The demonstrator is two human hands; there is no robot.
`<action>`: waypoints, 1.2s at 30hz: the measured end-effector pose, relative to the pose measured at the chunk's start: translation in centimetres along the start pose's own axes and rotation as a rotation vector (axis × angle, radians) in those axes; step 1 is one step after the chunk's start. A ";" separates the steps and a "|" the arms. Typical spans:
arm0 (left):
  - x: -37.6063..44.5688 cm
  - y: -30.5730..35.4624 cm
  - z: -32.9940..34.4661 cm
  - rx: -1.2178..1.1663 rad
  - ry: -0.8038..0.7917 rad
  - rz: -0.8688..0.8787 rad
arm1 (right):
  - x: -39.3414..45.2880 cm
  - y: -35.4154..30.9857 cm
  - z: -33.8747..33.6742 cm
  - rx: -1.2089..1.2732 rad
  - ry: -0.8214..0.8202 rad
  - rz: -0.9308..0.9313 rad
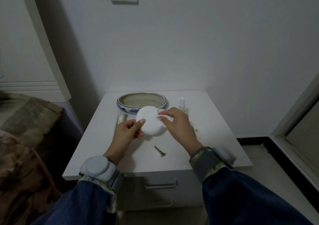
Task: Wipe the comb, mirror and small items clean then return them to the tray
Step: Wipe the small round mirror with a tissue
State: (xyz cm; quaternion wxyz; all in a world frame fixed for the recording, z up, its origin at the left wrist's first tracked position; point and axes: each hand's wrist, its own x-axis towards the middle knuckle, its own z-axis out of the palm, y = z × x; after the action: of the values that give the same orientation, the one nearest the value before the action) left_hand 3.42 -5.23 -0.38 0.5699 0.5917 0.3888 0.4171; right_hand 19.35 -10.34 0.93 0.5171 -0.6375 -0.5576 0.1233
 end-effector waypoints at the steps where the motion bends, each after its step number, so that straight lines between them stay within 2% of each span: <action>1: 0.0 0.0 0.0 -0.001 -0.003 -0.002 | 0.1 0.2 -0.1 0.003 0.047 0.018; 4: -0.1 0.0 0.1 -0.005 -0.002 -0.004 | 0.0 0.4 -0.1 -0.012 0.089 0.028; 8: -0.2 0.1 0.0 0.010 -0.012 -0.008 | -0.5 -0.3 0.7 0.030 -0.107 -0.025; 9: -0.2 0.1 0.1 0.014 -0.016 -0.012 | -0.4 -0.3 0.7 0.018 -0.112 -0.029; 15: -0.4 0.3 0.2 0.035 -0.037 0.005 | 0.2 0.2 -0.3 -0.033 0.150 0.057; 17: -0.4 0.2 0.4 0.065 -0.054 0.022 | 0.1 -0.4 -0.3 -0.009 0.076 -0.001; 20: -0.4 0.0 0.6 0.133 -0.089 0.040 | -0.3 -0.9 0.8 -0.111 -0.139 -0.230; 22: -0.4 -0.1 0.6 0.144 -0.102 0.035 | -0.3 -0.5 1.2 -0.182 -0.174 -0.292; 33: -0.7 0.3 0.1 0.109 -0.092 0.056 | 0.5 0.7 -0.8 -0.101 0.042 0.054; 36: -0.7 0.4 0.1 0.088 -0.090 0.049 | 0.3 -0.3 -0.7 -0.031 0.052 -0.014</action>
State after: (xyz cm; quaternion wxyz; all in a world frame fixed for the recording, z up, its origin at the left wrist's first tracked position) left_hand 3.23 -5.90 -0.03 0.5499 0.6435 0.3663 0.3864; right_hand 19.80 -10.49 1.61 0.5225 -0.6443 -0.5505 0.0945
